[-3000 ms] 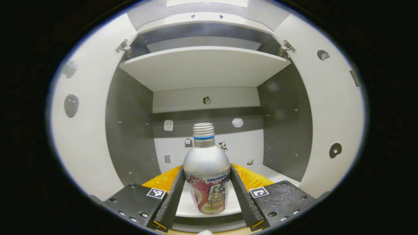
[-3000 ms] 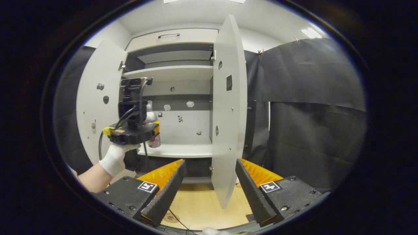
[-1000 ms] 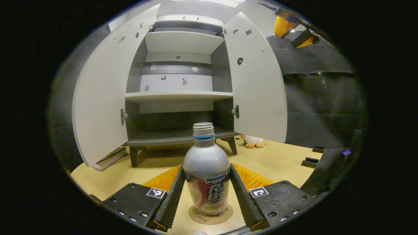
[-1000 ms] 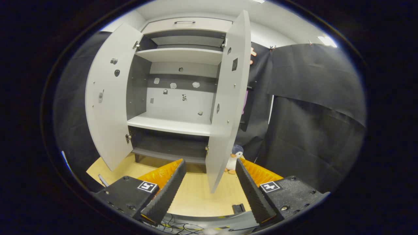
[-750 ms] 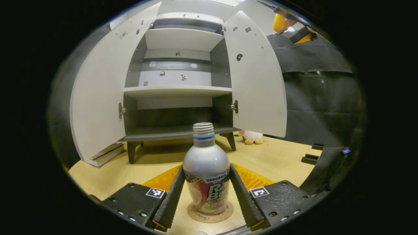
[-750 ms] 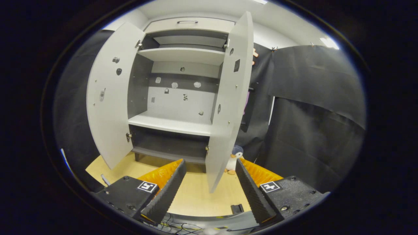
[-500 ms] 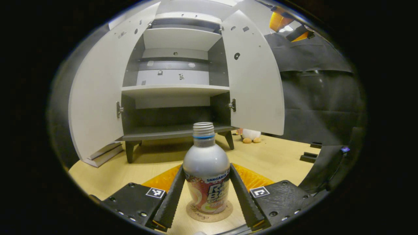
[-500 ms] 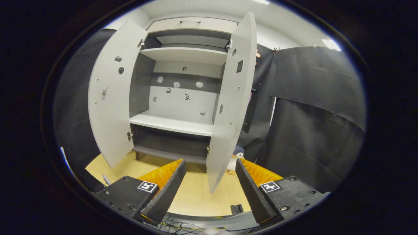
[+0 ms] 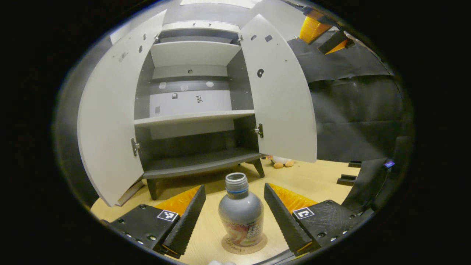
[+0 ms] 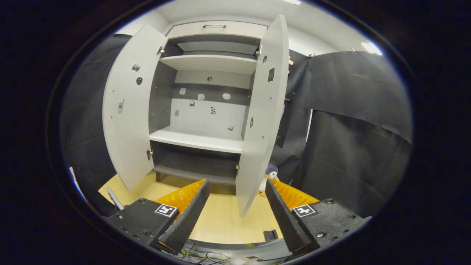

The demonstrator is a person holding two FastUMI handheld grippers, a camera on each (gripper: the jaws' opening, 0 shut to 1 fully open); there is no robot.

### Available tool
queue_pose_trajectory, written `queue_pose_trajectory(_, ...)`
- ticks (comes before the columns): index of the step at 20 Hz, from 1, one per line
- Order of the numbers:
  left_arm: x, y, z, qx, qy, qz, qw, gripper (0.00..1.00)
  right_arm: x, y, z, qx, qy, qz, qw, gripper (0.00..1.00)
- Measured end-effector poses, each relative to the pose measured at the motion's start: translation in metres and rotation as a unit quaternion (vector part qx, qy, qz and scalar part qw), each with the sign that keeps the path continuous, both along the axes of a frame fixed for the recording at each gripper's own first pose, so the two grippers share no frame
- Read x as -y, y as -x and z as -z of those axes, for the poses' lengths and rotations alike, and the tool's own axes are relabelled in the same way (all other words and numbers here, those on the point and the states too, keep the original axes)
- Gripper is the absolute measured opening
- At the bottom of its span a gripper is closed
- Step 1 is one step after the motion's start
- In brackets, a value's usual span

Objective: Grasp the bottle in the cabinet with the left hand and place it on the coaster, then close the right door with the right hand and the left door with the left hand.

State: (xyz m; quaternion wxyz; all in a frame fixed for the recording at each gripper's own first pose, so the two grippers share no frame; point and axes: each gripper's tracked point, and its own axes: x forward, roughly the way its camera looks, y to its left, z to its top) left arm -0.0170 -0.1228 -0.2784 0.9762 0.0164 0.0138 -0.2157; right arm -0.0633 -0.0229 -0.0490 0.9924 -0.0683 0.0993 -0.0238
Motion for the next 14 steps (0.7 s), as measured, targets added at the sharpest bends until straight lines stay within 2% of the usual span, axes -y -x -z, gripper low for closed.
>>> queue_pose_trajectory(3,-0.008,-0.004,-0.041,0.018,0.010,0.001,1.000,0.97,0.007,0.001,-0.003,0.011,-0.009,0.007,1.000,1.00)
queue_pose_trajectory(4,-0.006,-0.004,-0.055,0.020,0.020,0.010,1.000,0.97,0.008,0.001,-0.005,0.016,-0.012,0.009,1.000,1.00)
queue_pose_trajectory(8,-0.018,-0.012,-0.129,0.036,0.064,-0.004,0.997,0.97,0.012,0.001,-0.015,0.046,-0.025,0.013,0.999,1.00)
queue_pose_trajectory(12,-0.037,-0.016,-0.192,0.033,0.057,-0.018,0.998,0.98,0.012,0.001,-0.025,0.072,-0.043,0.015,0.996,0.99)
queue_pose_trajectory(14,-0.049,-0.015,-0.232,0.055,0.056,-0.030,0.996,0.97,0.011,0.001,-0.031,0.087,-0.053,0.014,0.995,1.00)
